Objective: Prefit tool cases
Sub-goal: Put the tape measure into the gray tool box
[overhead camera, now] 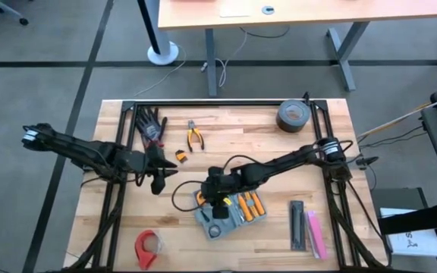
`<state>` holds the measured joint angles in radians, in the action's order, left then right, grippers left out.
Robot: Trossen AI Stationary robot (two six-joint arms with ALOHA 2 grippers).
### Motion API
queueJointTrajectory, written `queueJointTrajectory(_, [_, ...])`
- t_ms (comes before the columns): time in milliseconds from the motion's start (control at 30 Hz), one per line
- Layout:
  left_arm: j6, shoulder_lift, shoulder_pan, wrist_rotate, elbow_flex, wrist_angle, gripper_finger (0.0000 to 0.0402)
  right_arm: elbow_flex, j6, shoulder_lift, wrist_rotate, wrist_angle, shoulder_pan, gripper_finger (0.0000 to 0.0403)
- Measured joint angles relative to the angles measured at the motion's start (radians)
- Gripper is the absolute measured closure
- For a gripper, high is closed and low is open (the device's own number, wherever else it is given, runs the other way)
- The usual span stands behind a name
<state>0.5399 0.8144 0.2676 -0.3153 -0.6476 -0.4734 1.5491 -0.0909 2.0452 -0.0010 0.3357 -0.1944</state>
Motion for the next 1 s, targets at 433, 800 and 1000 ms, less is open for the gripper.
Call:
queueJointTrajectory(433, [0.000,0.002,-0.001,-0.029,-0.048,-0.063,0.0288,0.012,0.008,0.177,-0.042,-0.040,0.030,0.0283])
queueJointTrajectory(800, [0.018,0.012,-0.001,0.021,-0.045,-0.077,0.0288,0.026,-0.001,0.089,-0.049,0.038,0.034,0.0287])
queueJointTrajectory(1000, [0.035,0.056,0.004,0.062,-0.044,-0.045,0.0288,0.026,0.020,0.048,-0.026,0.127,0.034,0.0276])
